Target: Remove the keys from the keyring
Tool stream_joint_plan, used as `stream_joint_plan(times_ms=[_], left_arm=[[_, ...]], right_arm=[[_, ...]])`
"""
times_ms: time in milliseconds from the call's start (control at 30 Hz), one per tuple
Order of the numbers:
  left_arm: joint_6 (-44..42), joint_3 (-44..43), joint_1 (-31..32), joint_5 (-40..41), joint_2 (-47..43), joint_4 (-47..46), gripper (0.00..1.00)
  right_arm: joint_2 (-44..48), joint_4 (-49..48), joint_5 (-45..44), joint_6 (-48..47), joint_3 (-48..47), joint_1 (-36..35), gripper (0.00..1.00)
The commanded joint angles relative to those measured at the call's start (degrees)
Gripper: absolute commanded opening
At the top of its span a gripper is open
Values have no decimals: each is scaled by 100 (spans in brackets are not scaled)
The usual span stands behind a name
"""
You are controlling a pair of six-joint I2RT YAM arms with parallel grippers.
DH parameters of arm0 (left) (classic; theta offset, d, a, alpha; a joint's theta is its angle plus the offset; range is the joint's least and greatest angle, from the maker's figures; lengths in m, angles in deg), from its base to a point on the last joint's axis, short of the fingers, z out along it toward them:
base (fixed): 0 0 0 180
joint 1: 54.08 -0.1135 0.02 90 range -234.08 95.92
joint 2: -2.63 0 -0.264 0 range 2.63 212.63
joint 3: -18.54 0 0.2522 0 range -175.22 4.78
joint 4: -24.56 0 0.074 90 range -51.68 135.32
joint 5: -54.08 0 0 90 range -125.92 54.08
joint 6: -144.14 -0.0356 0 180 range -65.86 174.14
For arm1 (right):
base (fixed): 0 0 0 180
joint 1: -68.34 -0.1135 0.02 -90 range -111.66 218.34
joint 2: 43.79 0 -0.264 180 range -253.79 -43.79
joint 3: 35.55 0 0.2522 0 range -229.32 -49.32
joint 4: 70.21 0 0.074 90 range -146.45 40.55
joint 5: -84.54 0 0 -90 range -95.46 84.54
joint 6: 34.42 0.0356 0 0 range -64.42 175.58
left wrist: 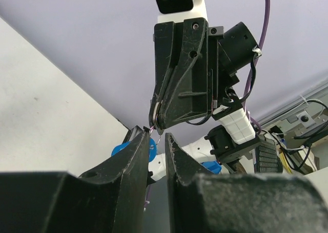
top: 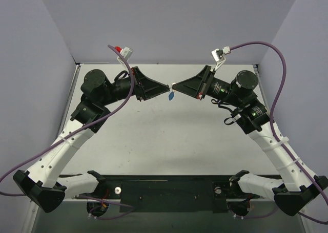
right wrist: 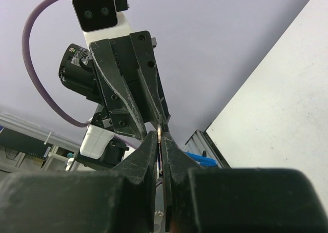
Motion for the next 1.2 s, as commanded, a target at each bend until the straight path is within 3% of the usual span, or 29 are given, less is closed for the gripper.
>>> stream_joint_plan(times_ms=[0, 200, 333, 533, 900, 1000, 1167], left_arm=[[-56, -189, -18, -227, 10, -204, 27], [129, -83, -18, -288, 19, -477, 11], [278, -22, -18, -376, 36, -688, 11], [287, -48, -18, -438, 54, -688, 25], [270, -22, -18, -455, -7, -679, 30], [147, -74, -27, -298, -86, -522, 44], [-186, -329, -36, -131, -165, -21, 48]], right_arm=[[108, -352, 33, 102, -139, -26, 0], [117, -431, 16, 154, -95, -53, 0], [125, -475, -2, 172, -51, -70, 0], [143, -510, -11, 172, -42, -79, 0], [196, -589, -28, 242, -25, -88, 0], [222, -537, -28, 199, -33, -88, 0], [231, -475, -37, 155, -25, -88, 0]])
